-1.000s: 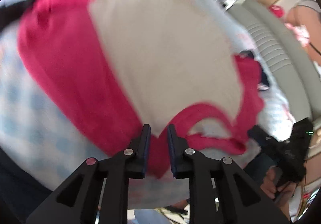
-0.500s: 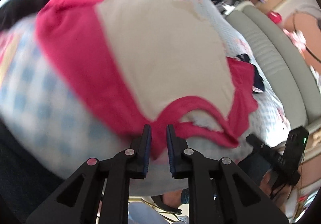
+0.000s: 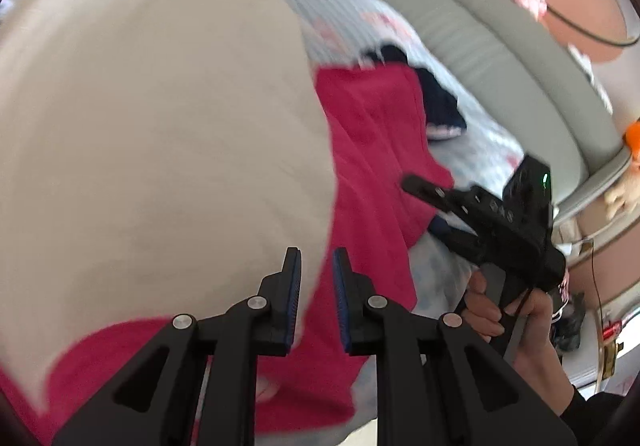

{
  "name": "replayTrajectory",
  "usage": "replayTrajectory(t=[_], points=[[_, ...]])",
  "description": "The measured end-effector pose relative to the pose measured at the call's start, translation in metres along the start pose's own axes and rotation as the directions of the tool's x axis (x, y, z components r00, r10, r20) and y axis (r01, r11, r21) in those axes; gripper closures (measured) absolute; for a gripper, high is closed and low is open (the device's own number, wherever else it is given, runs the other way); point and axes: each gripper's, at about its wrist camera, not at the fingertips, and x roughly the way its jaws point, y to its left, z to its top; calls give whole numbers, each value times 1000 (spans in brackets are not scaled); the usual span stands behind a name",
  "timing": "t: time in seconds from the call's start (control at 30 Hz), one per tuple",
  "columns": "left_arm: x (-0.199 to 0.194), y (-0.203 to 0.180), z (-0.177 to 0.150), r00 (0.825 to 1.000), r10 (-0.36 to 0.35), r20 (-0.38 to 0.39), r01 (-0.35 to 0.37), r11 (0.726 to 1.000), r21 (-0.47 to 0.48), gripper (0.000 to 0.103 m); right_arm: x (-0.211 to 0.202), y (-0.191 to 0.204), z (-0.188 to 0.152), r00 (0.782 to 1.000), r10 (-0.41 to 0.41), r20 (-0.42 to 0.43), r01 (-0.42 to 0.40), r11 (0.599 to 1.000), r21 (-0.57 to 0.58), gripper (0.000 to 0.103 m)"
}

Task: Fold clothes

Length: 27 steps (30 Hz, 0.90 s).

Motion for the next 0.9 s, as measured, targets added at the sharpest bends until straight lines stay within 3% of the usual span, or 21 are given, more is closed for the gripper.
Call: replayTrajectory(t=[0.03, 0.07, 0.1, 0.27, 0.47, 0.53, 0.6, 0.7, 0.8, 0.9], points=[[11, -3, 0, 1000, 11, -24, -11, 1000, 2, 85, 7, 3, 3, 1000, -5, 7, 5, 1000, -13, 73], [18, -6, 0, 999, 23, -33, -22, 1000, 3, 85, 9, 9, 6, 1000, -25, 18, 26, 998, -48, 94], [20, -8, 1, 999, 23, -29, -23, 1000, 1, 85, 10, 14, 9, 998, -44, 35, 47, 995, -86, 99], [26, -9, 11, 1000, -24, -11, 23, 998, -51, 83, -22, 45, 33, 984, -91, 156, 131, 953, -274, 102], [16, -24, 13, 998, -50, 48, 51, 999, -17, 82, -54, 50, 47, 954, -175, 243, 255, 901, -351, 102], [28, -28, 7, 1000, 8, 1, -8, 1000, 11, 65, -57, 39, 40, 948, -214, 236, 289, 891, -352, 102], [47, -26, -1, 993, 86, -77, -84, 996, 31, 64, -61, 28, 33, 940, -252, 229, 322, 879, -353, 102], [43, -36, -14, 986, 160, -54, -156, 985, 74, 64, -66, 12, 22, 925, -308, 221, 371, 859, -353, 102], [29, -45, -34, 986, 151, -72, -145, 986, 83, 64, -65, 1, 14, 901, -363, 238, 429, 831, -355, 101], [15, -40, -46, 990, 116, -74, -113, 992, 48, 65, -78, -10, 15, 888, -396, 233, 450, 850, -272, 98]])
